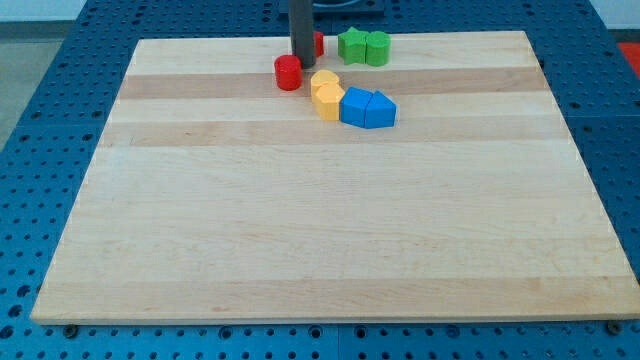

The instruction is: Place the yellow heart towards the right side of the board

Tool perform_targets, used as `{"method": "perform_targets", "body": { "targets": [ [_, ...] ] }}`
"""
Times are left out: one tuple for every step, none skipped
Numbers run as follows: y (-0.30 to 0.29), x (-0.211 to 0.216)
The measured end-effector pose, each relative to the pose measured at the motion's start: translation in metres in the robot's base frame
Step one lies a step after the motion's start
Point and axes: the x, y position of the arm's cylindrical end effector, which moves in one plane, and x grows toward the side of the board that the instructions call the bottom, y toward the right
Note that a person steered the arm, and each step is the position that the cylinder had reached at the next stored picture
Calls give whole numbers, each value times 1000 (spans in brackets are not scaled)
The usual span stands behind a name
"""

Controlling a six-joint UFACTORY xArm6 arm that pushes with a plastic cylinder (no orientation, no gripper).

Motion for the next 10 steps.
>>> {"method": "perform_targets", "body": {
  "targets": [
    [-23,0],
    [-53,-11],
    [-82,-15],
    [-84,5],
    [-77,38],
    [-53,59],
    [-61,65],
    [-109,44],
    [-109,18],
    [-85,14]
  ]
}}
